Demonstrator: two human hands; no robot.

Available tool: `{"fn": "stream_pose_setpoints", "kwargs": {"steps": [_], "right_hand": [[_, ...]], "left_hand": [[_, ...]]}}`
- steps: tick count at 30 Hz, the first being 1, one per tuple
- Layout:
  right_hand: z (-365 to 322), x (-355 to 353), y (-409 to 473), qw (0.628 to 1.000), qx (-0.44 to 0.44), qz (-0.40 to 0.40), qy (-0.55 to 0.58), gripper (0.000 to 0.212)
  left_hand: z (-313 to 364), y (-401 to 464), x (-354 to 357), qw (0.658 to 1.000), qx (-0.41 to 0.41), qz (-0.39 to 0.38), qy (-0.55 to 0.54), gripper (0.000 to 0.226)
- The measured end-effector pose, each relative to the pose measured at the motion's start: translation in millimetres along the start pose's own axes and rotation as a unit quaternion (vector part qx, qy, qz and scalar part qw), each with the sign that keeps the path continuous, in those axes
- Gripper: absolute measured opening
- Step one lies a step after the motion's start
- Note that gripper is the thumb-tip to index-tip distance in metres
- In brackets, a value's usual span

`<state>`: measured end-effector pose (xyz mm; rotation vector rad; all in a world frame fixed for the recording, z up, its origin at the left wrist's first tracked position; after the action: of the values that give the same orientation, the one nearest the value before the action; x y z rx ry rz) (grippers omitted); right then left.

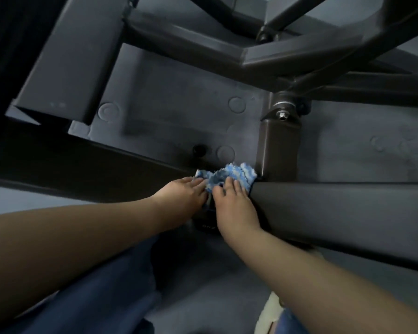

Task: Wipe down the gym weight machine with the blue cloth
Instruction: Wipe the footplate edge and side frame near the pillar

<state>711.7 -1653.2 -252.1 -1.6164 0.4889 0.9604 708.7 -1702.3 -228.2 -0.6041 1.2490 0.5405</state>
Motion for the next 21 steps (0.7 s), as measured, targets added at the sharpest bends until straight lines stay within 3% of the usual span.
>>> {"fn": "stream_pose_setpoints", "kwargs": {"steps": [3,6,12,16,18,21], "right_hand": [[-11.2,12.2,-22.4,0.995,-0.006,0.099,0.032,0.032],[-18.5,37.4,-31.2,0.995,-0.008,0.064,0.076,0.021],[-16.1,9.1,-10.8,0.988,-0.054,0.055,0.137,0.047],[-8.8,-22.1,15.4,0.984,-0.055,0.056,0.160,0.039],[-6.2,-24.4,33.3,0.984,-0.043,0.016,0.170,0.034],[-3.6,-24.1,56.7,0.983,-0.024,-0.050,0.176,0.035]], "left_hand": [[14.3,-22.8,11.7,1.000,0.009,-0.009,-0.005,0.047],[25.0,-39.1,21.0,0.999,0.023,-0.027,-0.002,0.046],[18.6,-31.4,5.8,0.999,-0.009,0.017,0.033,0.042],[6.1,-28.7,-12.4,0.997,-0.034,0.064,0.028,0.028],[-0.2,-27.9,-14.2,0.997,-0.031,0.071,0.032,0.014],[-6.3,-30.0,-14.0,0.994,-0.043,0.096,0.036,0.030]]}}
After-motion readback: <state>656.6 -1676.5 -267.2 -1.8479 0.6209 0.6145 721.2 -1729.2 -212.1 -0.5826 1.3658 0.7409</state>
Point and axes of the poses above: each hand's wrist, its own y-axis towards the middle knuckle, its own x-axis out of the palm, z = x × y, the point moved 10 cm from there along y, towards the middle knuckle, and after that the axes turned 6 degrees about -x, right-handed, at the moved point
